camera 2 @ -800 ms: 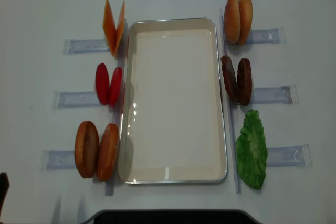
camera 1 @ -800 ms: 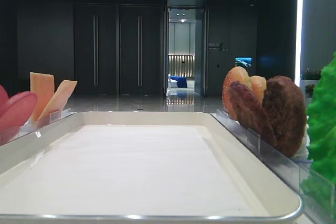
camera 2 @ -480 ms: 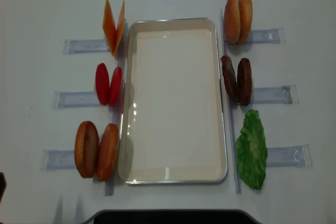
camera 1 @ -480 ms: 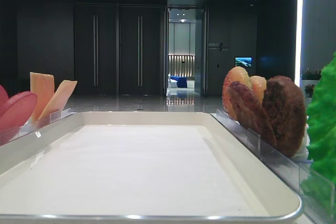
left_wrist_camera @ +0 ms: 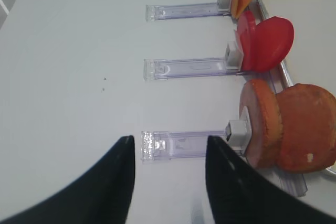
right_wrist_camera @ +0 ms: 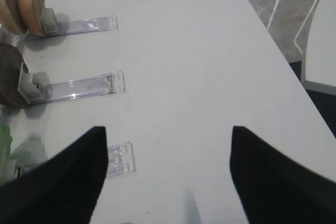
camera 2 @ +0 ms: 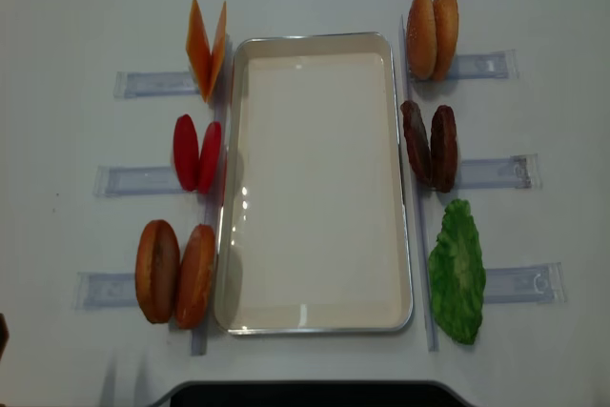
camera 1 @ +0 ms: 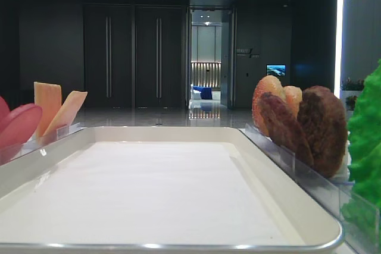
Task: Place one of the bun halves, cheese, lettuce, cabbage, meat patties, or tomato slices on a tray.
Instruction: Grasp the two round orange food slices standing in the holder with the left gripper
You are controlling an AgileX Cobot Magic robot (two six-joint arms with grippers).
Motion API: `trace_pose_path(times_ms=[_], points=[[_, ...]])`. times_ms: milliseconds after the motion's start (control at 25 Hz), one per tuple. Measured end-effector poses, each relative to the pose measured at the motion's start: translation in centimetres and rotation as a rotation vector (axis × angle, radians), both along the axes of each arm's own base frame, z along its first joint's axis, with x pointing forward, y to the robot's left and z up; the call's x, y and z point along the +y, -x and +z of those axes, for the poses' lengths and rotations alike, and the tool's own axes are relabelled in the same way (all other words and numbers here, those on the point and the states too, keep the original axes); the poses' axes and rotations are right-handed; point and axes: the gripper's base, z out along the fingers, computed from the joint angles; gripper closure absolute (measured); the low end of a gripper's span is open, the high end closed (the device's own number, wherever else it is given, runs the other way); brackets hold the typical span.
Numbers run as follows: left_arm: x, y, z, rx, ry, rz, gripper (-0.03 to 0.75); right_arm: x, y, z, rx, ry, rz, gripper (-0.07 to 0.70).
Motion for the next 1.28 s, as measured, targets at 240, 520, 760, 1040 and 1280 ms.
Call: trace_pose_path(times_ms=[240,520,760,1040,1280], points=[[0.0,0.0,0.0,-0.001,0.008,0.005,0.377,0.0,0.0,0.0,0.0,0.0,0.0,0.16],[0.0,0.0,0.0,-0.001,0.008,0.005,0.377,0.0,0.0,0.0,0.0,0.0,0.0,0.16],[0.0,0.0,0.0,-0.001,0.008,0.005,0.393,0.0,0.0,0.0,0.0,0.0,0.0,0.16],[0.5,-2.1,0.9,0.197,0.036,0.1,0.399,0.0,0.0,0.0,0.0,0.0,0.0,0.16],[0.5,-8.3,2.7,0.486,0.038,0.113,0.393,0.0,0.0,0.0,0.0,0.0,0.0,0.16]])
